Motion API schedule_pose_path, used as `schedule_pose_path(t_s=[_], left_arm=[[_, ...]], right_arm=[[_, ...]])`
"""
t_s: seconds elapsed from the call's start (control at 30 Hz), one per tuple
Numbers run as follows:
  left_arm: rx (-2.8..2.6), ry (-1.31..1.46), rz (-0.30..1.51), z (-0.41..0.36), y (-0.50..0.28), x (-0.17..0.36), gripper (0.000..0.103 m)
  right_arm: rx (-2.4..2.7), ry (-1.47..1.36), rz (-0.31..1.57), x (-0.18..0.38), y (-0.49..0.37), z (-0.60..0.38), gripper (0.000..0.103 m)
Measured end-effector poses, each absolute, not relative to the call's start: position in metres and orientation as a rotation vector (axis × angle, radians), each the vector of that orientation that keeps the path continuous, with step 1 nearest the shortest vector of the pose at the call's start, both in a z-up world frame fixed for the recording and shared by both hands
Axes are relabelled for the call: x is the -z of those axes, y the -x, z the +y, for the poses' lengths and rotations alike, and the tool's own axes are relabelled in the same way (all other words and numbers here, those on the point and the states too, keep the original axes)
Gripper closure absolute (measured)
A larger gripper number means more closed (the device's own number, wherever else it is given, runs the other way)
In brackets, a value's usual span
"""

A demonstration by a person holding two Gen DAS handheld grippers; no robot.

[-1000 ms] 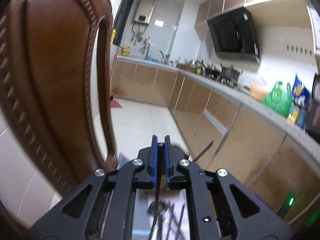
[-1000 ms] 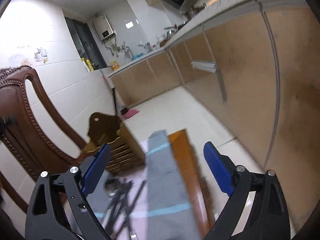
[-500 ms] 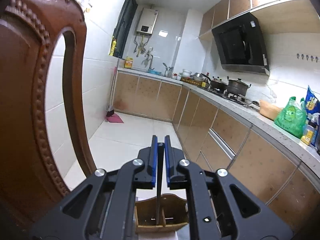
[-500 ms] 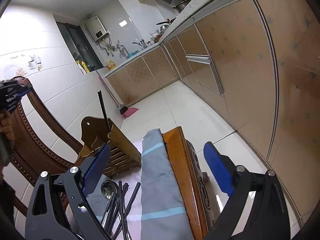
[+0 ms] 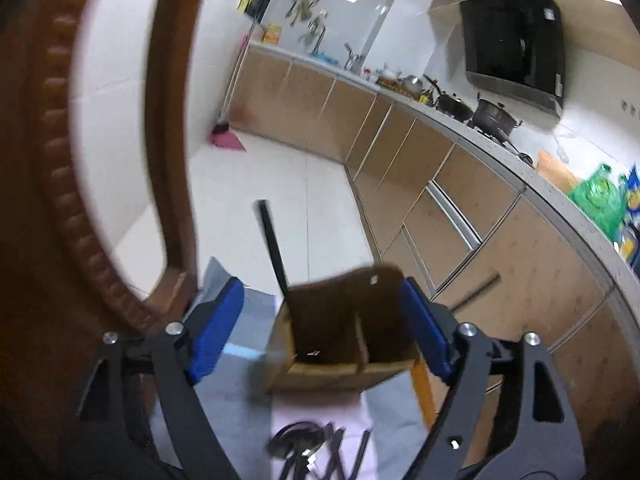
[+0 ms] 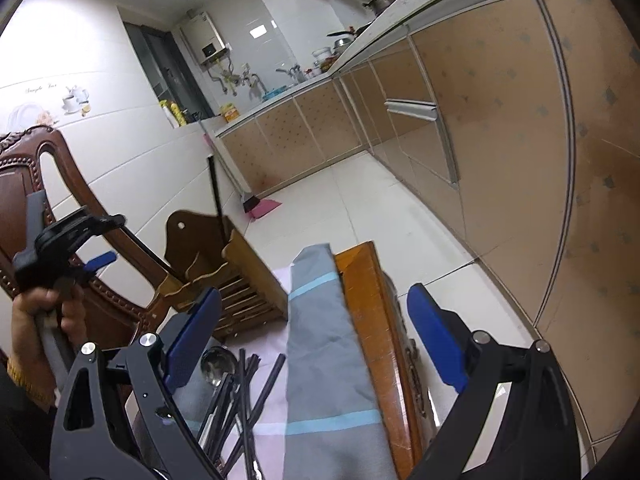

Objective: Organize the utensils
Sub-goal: 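Open both tools to release the chopsticks into the holder and withdraw, then grasp a black chopstick with the left tool while the right tool grasps another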

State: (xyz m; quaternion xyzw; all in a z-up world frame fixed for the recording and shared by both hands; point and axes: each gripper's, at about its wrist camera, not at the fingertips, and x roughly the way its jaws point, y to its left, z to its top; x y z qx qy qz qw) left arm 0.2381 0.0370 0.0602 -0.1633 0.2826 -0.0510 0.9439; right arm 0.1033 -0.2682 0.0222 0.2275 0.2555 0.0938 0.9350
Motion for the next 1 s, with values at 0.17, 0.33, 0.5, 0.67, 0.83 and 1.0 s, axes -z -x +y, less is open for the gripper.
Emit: schedule_pose_path(t_s=[0.17,0.33,0.5,0.67,0.83,1.0], left_arm=[[0.091,0.089,0.556,0.013,-0.143,-0.048,0.011],[0.094,-0.024,0.552,-0.011,-0.065,-0.029,0.004],[0.130,0.003,0.609,-0.018,-0.038,-0.007,0.004],[0.141,0.029,0.673,-0.009,-0.036,0.009,0.005],[0.149,-0.012,0.664,-0.013,-0.037,0.011,0.006],[0.157,-0.016,0.687,-0.016,-0.040,0.015,0.010]], right_arm=[[-0.242,-0.350,0.520,-0.034,-0.089,-0.238,0.011],[-0.294,-0.226,0.599,-0.036,-0.070,-0.207,0.011],[-0.354,-0.089,0.666,-0.032,-0.042,-0.176,0.011],[-0.361,-0.065,0.700,-0.021,-0.030,-0.173,0.011],[-0.358,-0.107,0.716,-0.022,-0.032,-0.183,0.018],[-0.364,-0.099,0.730,-0.021,-0.034,-0.181,0.021]])
